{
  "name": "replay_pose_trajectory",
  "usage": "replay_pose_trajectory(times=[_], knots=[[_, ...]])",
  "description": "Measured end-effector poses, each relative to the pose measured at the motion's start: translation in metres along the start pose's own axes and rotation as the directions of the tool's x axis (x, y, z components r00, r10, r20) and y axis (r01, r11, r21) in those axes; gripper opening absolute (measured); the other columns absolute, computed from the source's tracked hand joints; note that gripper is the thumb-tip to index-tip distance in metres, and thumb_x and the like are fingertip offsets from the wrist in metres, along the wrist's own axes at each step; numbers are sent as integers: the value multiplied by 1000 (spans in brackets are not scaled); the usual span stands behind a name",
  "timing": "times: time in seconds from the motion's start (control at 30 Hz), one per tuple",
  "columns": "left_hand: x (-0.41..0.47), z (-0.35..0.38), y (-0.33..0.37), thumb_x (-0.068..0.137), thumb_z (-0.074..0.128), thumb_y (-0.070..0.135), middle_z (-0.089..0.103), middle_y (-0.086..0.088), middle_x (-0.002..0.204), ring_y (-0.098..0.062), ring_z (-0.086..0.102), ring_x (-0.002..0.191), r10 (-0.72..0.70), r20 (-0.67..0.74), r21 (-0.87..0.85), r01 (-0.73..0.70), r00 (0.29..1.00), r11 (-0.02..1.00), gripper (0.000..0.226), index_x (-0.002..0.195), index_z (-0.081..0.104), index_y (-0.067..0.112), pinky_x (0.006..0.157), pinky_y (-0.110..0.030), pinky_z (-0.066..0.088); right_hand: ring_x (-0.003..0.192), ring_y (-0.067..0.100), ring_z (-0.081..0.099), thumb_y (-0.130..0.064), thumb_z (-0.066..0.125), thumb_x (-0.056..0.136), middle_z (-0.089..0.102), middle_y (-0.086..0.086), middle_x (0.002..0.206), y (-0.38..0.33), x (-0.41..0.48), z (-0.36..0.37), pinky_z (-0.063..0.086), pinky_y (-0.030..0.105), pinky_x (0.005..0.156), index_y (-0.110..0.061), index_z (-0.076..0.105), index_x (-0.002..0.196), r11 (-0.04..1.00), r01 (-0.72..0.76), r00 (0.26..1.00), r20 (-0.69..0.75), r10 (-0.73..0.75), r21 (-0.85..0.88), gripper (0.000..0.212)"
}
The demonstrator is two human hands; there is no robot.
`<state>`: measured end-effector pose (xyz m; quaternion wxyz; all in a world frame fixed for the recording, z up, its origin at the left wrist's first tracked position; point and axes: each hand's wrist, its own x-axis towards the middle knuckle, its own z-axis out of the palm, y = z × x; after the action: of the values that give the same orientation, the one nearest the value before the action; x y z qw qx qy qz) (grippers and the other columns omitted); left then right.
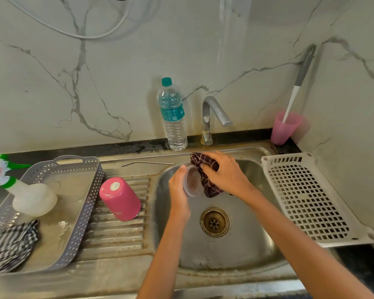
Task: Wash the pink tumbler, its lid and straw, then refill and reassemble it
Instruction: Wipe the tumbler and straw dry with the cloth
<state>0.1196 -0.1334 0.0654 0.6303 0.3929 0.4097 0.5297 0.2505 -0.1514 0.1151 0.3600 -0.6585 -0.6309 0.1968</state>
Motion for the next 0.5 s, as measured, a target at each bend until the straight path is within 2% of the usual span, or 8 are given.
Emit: replay_pose_trajectory(times=[0.07, 0.13, 0.2, 0.27, 0.37, 0.4, 0.5], knots=[[-1, 0, -2, 98, 48, 30, 73, -4, 89, -19, 66, 88, -31, -43, -89, 27, 999, 996, 31, 87, 76, 21, 79, -34, 49, 107, 17, 60, -31, 58, 91, 66, -2, 114, 0, 0, 4, 48, 40, 96, -26, 61, 124, 993, -107, 994, 32, 106, 53, 33], [-2, 0, 0, 96, 47, 39, 72, -15, 102, -26, 65, 97, -56, -85, -168, 41, 995, 985, 41, 103, 73, 8, 83, -37, 50, 101, 16, 63, -33, 57, 91, 67, -2, 106, 1, -2, 9, 52, 39, 91, -26, 62, 119, 958, -236, 971, 67, 227, 163, 30], [0, 1, 3, 90, 49, 46, 68, -22, 113, -29, 63, 103, -64, -113, -240, 35, 992, 970, 56, 115, 68, 0, 86, -39, 50, 95, 15, 64, -31, 57, 92, 67, -2, 100, -1, -7, 18, 53, 34, 83, -26, 62, 111, 897, -324, 946, 86, 313, 299, 20], [1, 2, 3, 86, 50, 49, 68, -20, 113, -27, 63, 102, -52, -128, -266, 16, 990, 964, 61, 117, 66, -1, 87, -40, 49, 92, 12, 64, -29, 58, 92, 67, -3, 99, -3, -10, 25, 51, 28, 77, -27, 60, 106, 859, -381, 923, 89, 374, 342, 14], [0, 5, 0, 84, 51, 52, 69, -9, 102, -23, 62, 98, -42, -149, -217, 8, 988, 976, 49, 107, 68, 13, 80, -35, 50, 90, 14, 64, -29, 61, 89, 68, 0, 99, 0, -10, 31, 54, 32, 81, -21, 62, 105, 760, -499, 862, 146, 485, 417, 18], [1, 5, -3, 83, 50, 54, 68, -8, 104, -24, 61, 100, -46, -159, -181, 17, 986, 983, 46, 106, 67, 18, 81, -35, 51, 90, 15, 65, -30, 62, 88, 68, 1, 98, 1, -9, 32, 55, 35, 82, -20, 63, 103, 723, -535, 839, 173, 517, 437, 18], [7, 3, -6, 84, 47, 59, 62, -6, 118, -22, 56, 115, -6, -147, -9, 5, 989, 1000, 49, 114, 61, 24, 95, -41, 46, 88, 21, 68, -28, 65, 85, 70, 7, 96, 6, -9, 33, 57, 41, 85, -15, 64, 97, 596, -648, 752, 277, 598, 474, 17]])
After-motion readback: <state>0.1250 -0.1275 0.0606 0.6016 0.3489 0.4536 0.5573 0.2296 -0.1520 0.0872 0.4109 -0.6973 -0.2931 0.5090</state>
